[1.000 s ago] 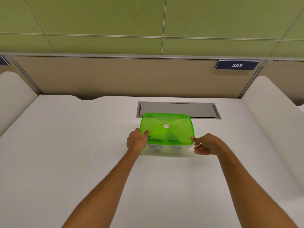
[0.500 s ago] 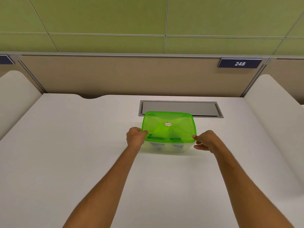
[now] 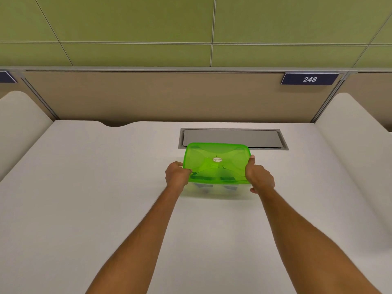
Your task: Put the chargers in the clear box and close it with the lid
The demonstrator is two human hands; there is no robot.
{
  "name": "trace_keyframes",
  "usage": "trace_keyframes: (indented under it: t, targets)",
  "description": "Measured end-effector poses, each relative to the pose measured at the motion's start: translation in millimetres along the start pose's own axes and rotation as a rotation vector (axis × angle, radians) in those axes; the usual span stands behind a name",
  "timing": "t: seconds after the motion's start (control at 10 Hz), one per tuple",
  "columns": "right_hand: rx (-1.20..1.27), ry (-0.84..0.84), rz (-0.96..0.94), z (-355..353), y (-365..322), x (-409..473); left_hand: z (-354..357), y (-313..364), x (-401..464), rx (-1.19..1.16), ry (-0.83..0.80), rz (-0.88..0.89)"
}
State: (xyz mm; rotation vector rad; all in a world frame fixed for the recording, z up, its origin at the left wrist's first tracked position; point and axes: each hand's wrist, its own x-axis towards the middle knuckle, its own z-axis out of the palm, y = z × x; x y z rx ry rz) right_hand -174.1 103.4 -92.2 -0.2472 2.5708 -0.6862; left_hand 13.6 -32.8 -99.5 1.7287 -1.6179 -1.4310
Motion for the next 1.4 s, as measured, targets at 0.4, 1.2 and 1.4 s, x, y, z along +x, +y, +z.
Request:
trace_keyframes:
  t: [0.4, 1.2, 1.4]
  targets:
    - [0.062, 0.193, -0.012, 23, 6, 9, -2, 11, 7, 0.146, -0.042, 0.013]
    - [0.101, 0.163, -0.041, 26, 11, 13, -8, 12, 3, 0.184, -0.074, 0.051]
    - [-0.006, 0.124, -0.042, 1, 2, 11, -19, 20, 8, 0.472, -0.141, 0.197]
